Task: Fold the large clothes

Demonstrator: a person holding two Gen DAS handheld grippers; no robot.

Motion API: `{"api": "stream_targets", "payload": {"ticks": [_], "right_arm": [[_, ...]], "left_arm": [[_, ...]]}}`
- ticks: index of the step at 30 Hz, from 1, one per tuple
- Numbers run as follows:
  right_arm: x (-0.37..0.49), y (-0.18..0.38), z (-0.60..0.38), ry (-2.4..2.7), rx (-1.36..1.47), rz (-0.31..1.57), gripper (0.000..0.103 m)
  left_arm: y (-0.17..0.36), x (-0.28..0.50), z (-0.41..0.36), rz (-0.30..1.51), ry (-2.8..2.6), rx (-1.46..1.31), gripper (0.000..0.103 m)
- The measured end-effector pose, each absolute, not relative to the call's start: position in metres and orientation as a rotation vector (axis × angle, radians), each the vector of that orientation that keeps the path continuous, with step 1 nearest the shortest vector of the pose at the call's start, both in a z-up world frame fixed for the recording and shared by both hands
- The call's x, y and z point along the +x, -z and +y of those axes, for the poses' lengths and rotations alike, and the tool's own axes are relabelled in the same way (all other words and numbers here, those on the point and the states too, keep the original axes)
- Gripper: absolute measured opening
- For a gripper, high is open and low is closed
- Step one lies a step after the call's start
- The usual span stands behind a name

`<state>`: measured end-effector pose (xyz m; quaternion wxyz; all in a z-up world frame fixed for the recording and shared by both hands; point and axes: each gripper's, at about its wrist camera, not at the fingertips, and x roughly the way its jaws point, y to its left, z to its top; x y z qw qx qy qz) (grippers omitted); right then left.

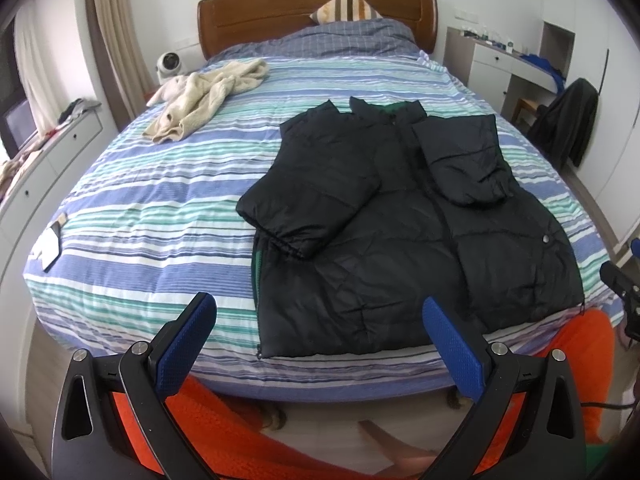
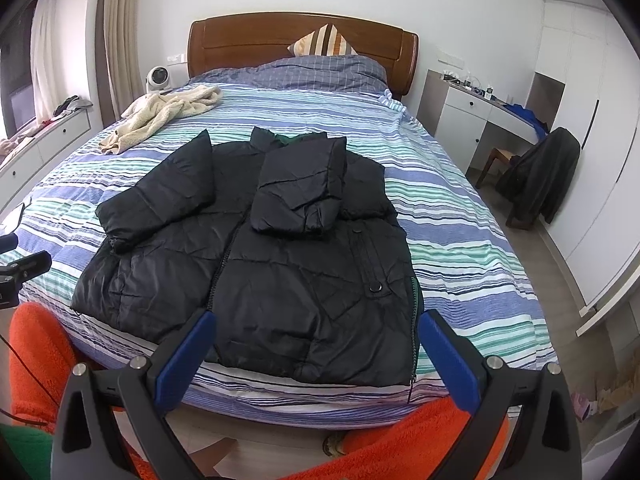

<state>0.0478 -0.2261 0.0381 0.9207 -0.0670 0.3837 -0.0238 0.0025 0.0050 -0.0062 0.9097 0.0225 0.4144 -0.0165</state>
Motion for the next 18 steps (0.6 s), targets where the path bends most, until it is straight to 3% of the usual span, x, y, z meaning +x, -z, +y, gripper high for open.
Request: {"api": "stream_targets", "payload": {"ticks": [10,18], "right_arm": [[0.078,-0.042,-0.22,-0.144,-0.201,0.657,0.103],[0.211,0.037,-0.19,-0.319,-0.601,0.79,0.103]], "left_arm": [[0.007,0.004,0.004,0.853,0.047,0.044,0.103],[0.007,-0.001,0.013,0.844,0.007,0.013,0.103]]}}
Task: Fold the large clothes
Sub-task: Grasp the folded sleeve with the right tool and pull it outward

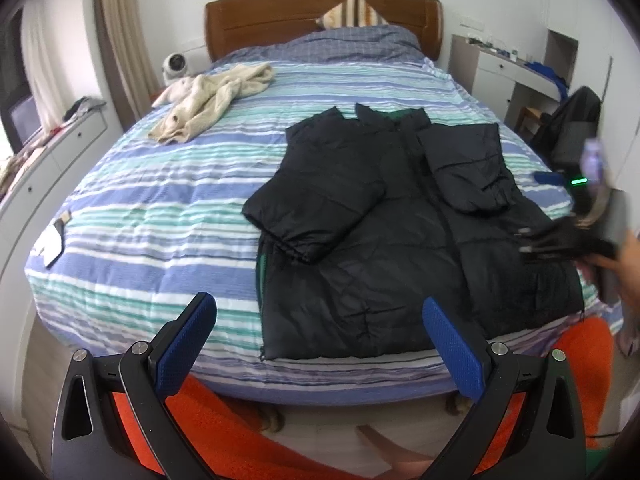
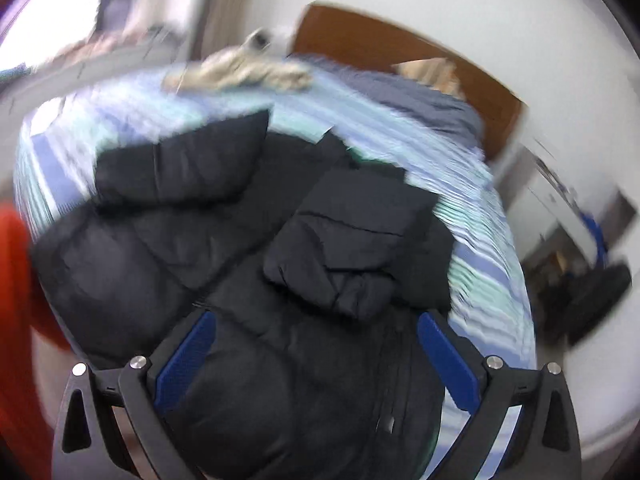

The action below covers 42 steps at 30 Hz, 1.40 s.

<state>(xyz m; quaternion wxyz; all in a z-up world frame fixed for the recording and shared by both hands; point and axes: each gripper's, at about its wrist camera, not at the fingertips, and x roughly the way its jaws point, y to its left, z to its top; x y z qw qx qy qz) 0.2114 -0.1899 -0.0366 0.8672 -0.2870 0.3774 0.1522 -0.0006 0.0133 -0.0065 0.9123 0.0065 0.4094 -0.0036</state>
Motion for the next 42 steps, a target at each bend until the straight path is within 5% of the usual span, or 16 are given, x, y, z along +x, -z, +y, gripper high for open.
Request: {"api": "stream_targets", "payload": {"ticks": [5,7,8,10,18,22,28,37,40,42], "right_arm": [[0.278,0.104,-0.18,-0.29,-0.734,0.845,0.099],[0.293,0.104,-0.189,-0.283,-0.611,0.877,0.061],[0.296,0.099,-0.195,-0.261,-0.547,0.888,0.03],[0.29,0.079,-0.207,-0.238,-0.44,0.856,0.014],[0.218,-0.099,-0.368,-0.088,0.037,0.577,0.012],[0.193,-0.139,-0.465,0.077,0.131,0.551,0.012],[0.165,-0.097,-0.611,0.345,0.402,0.625,0.012],[0.146,0.073,-0.72,0.559,0.666,0.917,0.014],[0.125,0.094,-0.726,0.602,0.748,0.897,0.025],[0.111,0.087,-0.722,0.678,0.747,0.846,0.043]], "left_arm": [[0.016,-0.001,0.028,0.88,-0.042,-0.024,0.103],[0.019,-0.002,0.035,0.887,-0.079,-0.027,0.103],[0.022,-0.002,0.039,0.893,-0.091,-0.03,0.103],[0.029,0.0,0.045,0.92,-0.11,-0.038,0.103],[0.032,0.012,0.031,0.922,-0.066,-0.012,0.103],[0.028,0.016,0.014,0.909,-0.01,0.003,0.103],[0.023,0.013,-0.007,0.886,0.03,0.07,0.103],[0.029,0.016,0.0,0.923,-0.003,0.044,0.103],[0.028,0.015,0.003,0.921,-0.024,0.058,0.103],[0.03,0.017,0.005,0.93,-0.034,0.059,0.103]]}}
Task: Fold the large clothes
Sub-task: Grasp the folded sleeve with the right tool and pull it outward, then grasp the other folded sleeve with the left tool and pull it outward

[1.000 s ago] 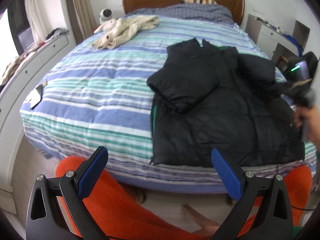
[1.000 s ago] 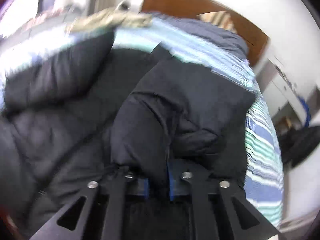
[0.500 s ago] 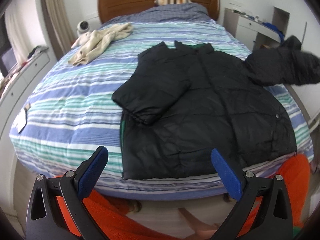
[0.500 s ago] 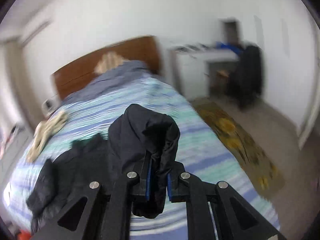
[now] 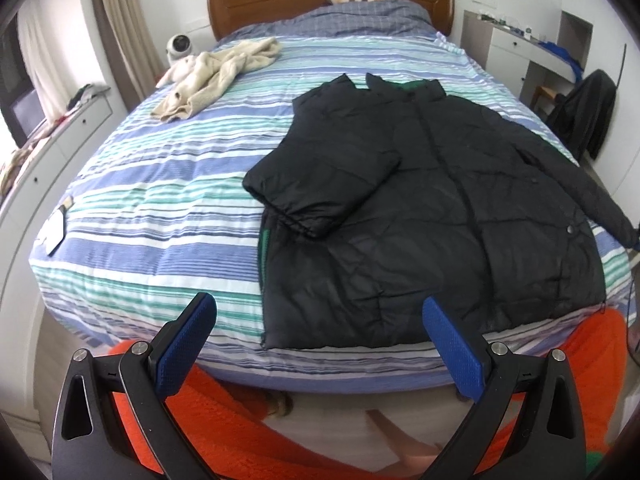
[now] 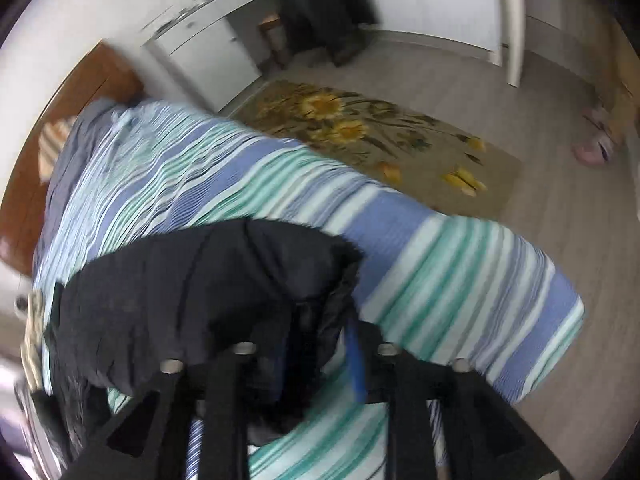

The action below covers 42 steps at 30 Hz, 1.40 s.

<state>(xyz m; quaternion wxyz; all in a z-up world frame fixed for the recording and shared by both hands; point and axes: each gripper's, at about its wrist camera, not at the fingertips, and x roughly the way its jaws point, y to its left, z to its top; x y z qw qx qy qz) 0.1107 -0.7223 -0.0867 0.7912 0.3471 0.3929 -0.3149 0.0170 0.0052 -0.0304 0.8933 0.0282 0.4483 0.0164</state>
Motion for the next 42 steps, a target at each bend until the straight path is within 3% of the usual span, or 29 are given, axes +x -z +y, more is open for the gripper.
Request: {"api": "stream_targets", "payload": {"ticks": [4,8,14,15,20,23,27,31,32,33,34,35,37,42], "right_arm": [[0.095,0.057,-0.713,0.689,0.689,0.72,0.046],[0.111,0.039,-0.685,0.361,0.695,0.623,0.046],[0.144,0.128,-0.656,0.409,0.656,0.917,0.046],[0.14,0.135,-0.653,0.429,0.653,0.88,0.046],[0.126,0.109,-0.622,0.534,0.54,0.799,0.047],[0.105,0.079,-0.592,0.461,0.499,0.725,0.052],[0.091,0.057,-0.527,0.377,0.383,0.671,0.055],[0.084,0.058,-0.467,0.272,0.369,0.666,0.056],[0.085,0.059,-0.457,0.249,0.368,0.668,0.056],[0.085,0.059,-0.441,0.22,0.364,0.669,0.056],[0.082,0.058,-0.427,0.197,0.357,0.67,0.056],[0.082,0.056,-0.415,0.176,0.346,0.67,0.056],[0.079,0.052,-0.395,0.136,0.316,0.667,0.056],[0.074,0.042,-0.366,0.049,0.278,0.648,0.056]], "left_arm": [[0.033,0.023,0.007,0.947,-0.04,0.063,0.103],[0.032,0.029,0.003,0.939,-0.028,0.063,0.103],[0.033,0.036,0.014,0.927,-0.033,0.06,0.103],[0.033,0.037,0.021,0.923,-0.049,0.062,0.103],[0.047,0.054,0.063,0.961,-0.03,-0.029,0.103],[0.072,0.08,0.089,1.02,0.011,-0.196,0.103],[0.106,0.13,0.096,1.076,0.079,-0.359,0.102],[0.125,0.183,0.079,1.098,0.074,-0.331,0.102],[0.129,0.191,0.075,1.093,0.035,-0.29,0.09],[0.131,0.195,0.072,1.081,-0.02,-0.252,0.07],[0.132,0.199,0.073,1.07,-0.04,-0.245,0.031],[0.127,0.2,0.078,1.066,-0.048,-0.268,0.021],[0.106,0.196,0.09,1.015,-0.05,-0.29,0.015],[0.029,0.172,0.147,0.854,-0.151,-0.194,0.015]]}}
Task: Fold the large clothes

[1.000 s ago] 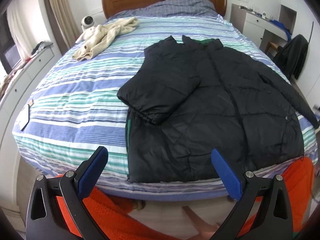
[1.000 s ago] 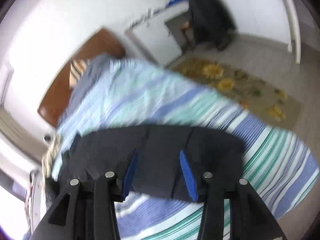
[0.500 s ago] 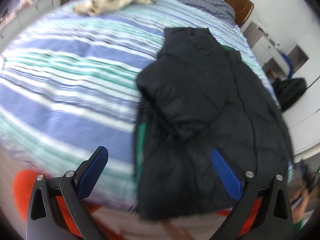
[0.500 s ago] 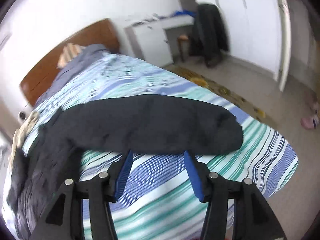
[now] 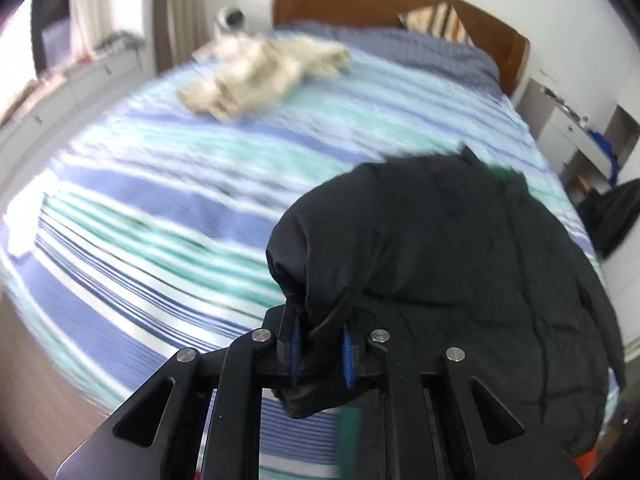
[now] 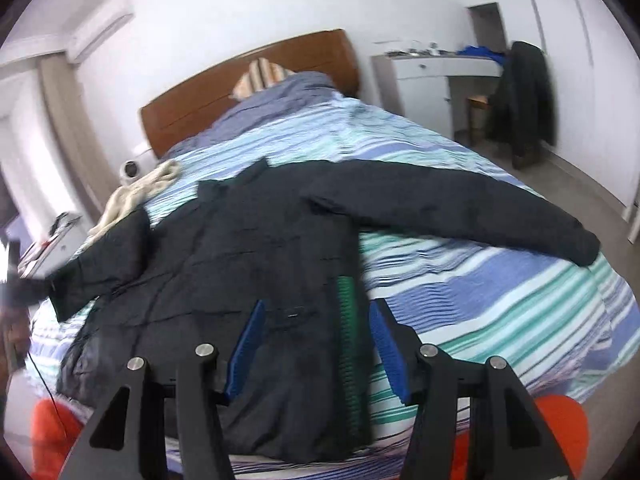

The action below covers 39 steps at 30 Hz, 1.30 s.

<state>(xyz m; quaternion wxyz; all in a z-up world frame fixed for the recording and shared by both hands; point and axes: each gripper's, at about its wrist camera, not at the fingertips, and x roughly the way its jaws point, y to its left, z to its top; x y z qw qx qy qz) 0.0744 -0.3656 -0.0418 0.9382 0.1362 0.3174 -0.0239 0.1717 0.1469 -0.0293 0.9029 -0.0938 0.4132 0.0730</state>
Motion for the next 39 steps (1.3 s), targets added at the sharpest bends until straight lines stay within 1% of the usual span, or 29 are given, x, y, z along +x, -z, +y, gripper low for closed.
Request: {"api": "stream_targets", "payload": {"ticks": [2,6,9,12,13,15,16,17,18,19,20,24,26,28,32,35,36,37,38,39], "right_arm": [[0.076,0.042,-0.364,0.037,0.277,0.657,0.056],[0.077,0.044,-0.354,0.013,0.258,0.673,0.056],[0.082,0.047,-0.343,-0.024,0.259,0.693,0.056],[0.086,0.05,-0.335,-0.056,0.26,0.729,0.056],[0.086,0.05,-0.334,-0.065,0.266,0.741,0.056],[0.084,0.047,-0.337,-0.065,0.278,0.754,0.056],[0.082,0.045,-0.341,-0.059,0.28,0.757,0.056],[0.079,0.043,-0.347,-0.046,0.275,0.767,0.058],[0.077,0.042,-0.352,-0.034,0.269,0.776,0.067],[0.074,0.041,-0.359,-0.011,0.258,0.793,0.072],[0.071,0.041,-0.367,0.012,0.249,0.807,0.077],[0.067,0.055,-0.398,0.048,0.246,0.899,0.077],[0.073,0.063,-0.406,0.013,0.296,0.94,0.077],[0.082,0.076,-0.413,-0.036,0.372,0.975,0.077],[0.108,0.107,-0.411,-0.112,0.48,1.061,0.077],[0.116,0.118,-0.398,-0.184,0.482,1.079,0.077],[0.116,0.118,-0.394,-0.191,0.465,1.078,0.071],[0.116,0.117,-0.391,-0.188,0.439,1.082,0.061],[0.114,0.115,-0.39,-0.179,0.422,1.084,0.048],[0.113,0.114,-0.39,-0.177,0.422,1.081,0.04]], "left_arm": [[0.008,0.164,0.18,0.818,-0.238,-0.123,0.015],[0.003,0.164,0.245,0.816,-0.429,0.001,0.015],[0.034,0.178,0.295,0.877,-0.559,0.05,0.015],[0.069,0.195,0.32,0.971,-0.573,-0.004,0.016],[0.08,0.197,0.326,0.989,-0.577,-0.013,0.017],[0.094,0.2,0.329,1.026,-0.595,-0.008,0.027],[0.098,0.2,0.327,1.042,-0.629,0.008,0.034],[0.099,0.204,0.326,1.041,-0.652,0.014,0.045],[0.096,0.197,0.323,1.028,-0.664,0.015,0.053],[0.092,0.193,0.321,1.015,-0.656,0.009,0.067],[0.085,0.182,0.316,0.983,-0.634,-0.003,0.072],[0.065,0.139,0.284,0.936,-0.454,-0.04,0.073],[0.06,0.114,0.252,0.956,-0.25,-0.093,0.084],[0.064,0.098,0.219,0.983,-0.076,-0.142,0.09],[0.088,0.088,0.149,1.055,0.141,-0.168,0.091],[0.112,0.092,0.106,1.105,0.189,-0.105,0.091],[0.12,0.094,0.096,1.124,0.19,-0.086,0.091],[0.126,0.097,0.091,1.138,0.193,-0.083,0.09],[0.129,0.098,0.09,1.148,0.194,-0.091,0.084],[0.134,0.1,0.09,1.157,0.204,-0.122,0.077]]}}
